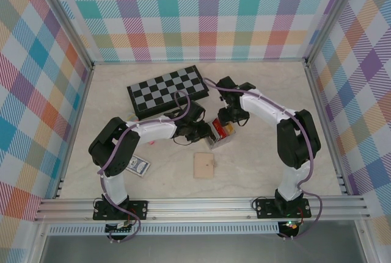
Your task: Put the credit cards into the card holder
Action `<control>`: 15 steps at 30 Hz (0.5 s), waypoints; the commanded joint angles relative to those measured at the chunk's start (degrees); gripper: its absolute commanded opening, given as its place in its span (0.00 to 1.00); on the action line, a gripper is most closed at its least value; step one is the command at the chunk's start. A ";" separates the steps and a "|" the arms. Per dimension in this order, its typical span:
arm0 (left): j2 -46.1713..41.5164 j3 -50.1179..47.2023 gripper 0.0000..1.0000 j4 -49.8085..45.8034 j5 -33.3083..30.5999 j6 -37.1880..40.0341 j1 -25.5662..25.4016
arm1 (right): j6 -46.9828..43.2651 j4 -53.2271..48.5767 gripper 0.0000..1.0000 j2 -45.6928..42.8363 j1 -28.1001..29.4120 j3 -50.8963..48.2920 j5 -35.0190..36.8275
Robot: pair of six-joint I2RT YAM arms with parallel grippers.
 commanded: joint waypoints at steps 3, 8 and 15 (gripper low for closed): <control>1.07 -0.02 0.30 -3.90 -1.64 1.27 0.88 | -0.93 -1.82 0.63 -1.96 0.38 1.15 1.18; 1.16 -0.02 0.30 -3.75 -1.48 0.94 0.86 | -0.84 -1.59 0.56 -2.09 0.55 1.26 0.22; 1.07 0.07 0.30 -3.86 -1.31 1.02 0.87 | -0.89 -1.73 0.51 -2.87 0.90 1.65 0.42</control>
